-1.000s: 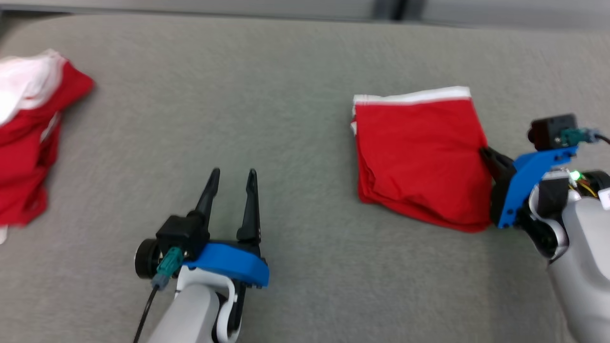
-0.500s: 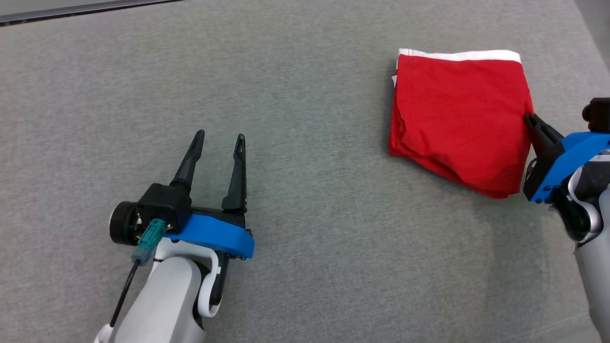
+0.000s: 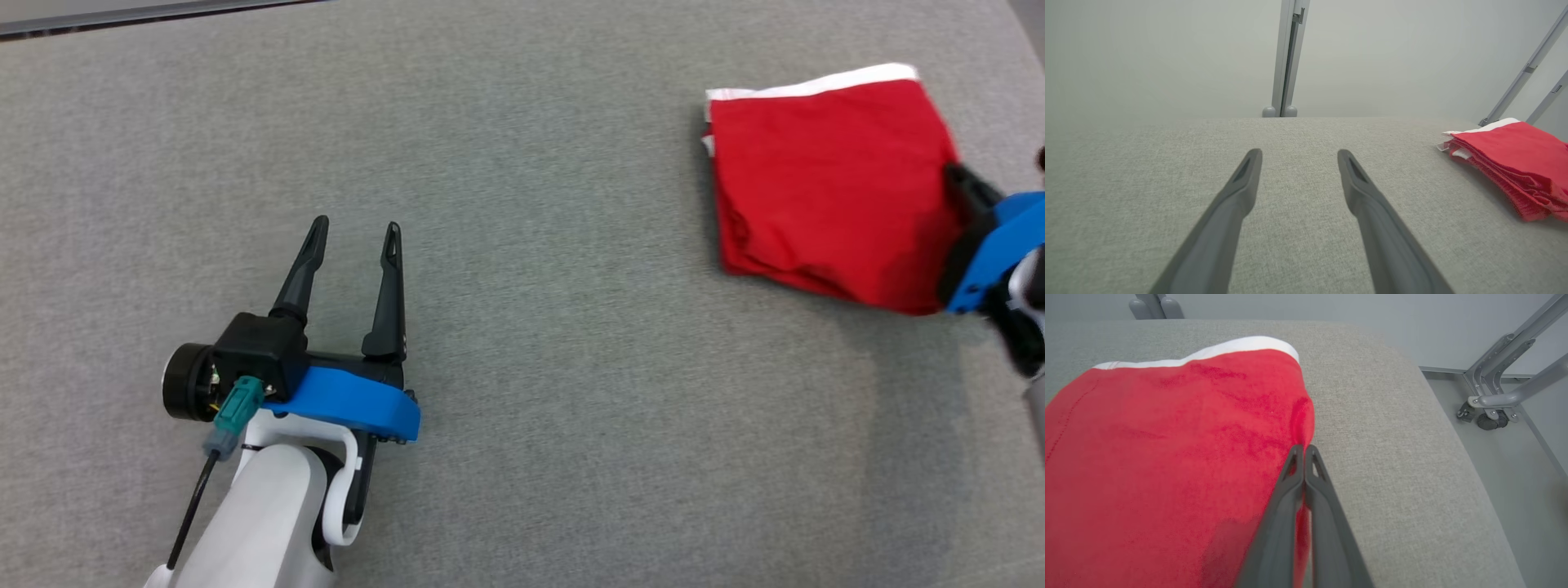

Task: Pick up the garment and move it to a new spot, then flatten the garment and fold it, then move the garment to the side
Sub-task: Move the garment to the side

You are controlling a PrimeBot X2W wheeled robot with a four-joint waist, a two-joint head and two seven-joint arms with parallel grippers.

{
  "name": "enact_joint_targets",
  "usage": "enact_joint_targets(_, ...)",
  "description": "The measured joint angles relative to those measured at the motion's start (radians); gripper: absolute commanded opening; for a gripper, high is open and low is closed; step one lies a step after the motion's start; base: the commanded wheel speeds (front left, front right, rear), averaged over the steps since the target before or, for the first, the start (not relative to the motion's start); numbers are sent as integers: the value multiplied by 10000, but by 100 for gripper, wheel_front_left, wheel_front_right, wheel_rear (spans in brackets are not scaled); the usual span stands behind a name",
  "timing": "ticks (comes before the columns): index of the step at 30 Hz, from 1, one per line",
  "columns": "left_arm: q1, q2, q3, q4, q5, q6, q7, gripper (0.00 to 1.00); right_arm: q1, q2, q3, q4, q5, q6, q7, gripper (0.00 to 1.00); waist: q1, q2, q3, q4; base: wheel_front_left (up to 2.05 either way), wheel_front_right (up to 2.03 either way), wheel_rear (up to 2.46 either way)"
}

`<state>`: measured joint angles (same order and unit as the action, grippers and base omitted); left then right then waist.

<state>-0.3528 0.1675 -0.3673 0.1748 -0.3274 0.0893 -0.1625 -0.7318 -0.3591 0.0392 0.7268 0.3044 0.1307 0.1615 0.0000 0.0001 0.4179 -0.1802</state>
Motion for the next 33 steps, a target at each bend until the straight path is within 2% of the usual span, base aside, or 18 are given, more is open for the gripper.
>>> enact_joint_targets(10, 91, 115, -21, -418, -2, 173, 42, 100, -1062, -1939, -1170, 1331, -1183, 0, 42, 0, 1, 0, 347, 963, 0, 0, 0)
enact_joint_targets(16, 180, 136, -42, -504, -36, 213, 38, 100, -1282, -2364, -1768, 1845, -2134, 2, -203, 0, 1, 0, 571, 1316, 0, 0, 0)
enact_joint_targets(17, 181, 136, -46, -504, -46, 222, 36, 100, -1351, -2401, -1929, 1908, -2341, 2, -311, 44, 2, 1, 585, 1340, 0, 0, 0)
enact_joint_targets(18, 181, 136, -50, -502, -54, 247, 36, 100, -1420, -2420, -2077, 1939, -2592, 2, -387, 100, 1, 1, 586, 1349, 0, 0, 0)
enact_joint_targets(20, 182, 130, -52, -497, -59, 261, 23, 100, -1501, -2278, -2405, 1939, -2872, 0, -656, 100, 1, 0, 556, 1336, 0, 0, 0)
enact_joint_targets(24, 179, 84, -59, -441, -134, 276, -40, 100, -1570, -1592, -2686, 1791, -3350, 0, -1091, 100, 1, 0, 432, 1251, 0, 0, 0)
enact_joint_targets(33, -15, 61, 92, 79, -399, 253, -244, 100, -1500, -334, -2096, 627, -3237, 0, -1503, 100, 0, 0, -152, 1049, 0, 0, 0)
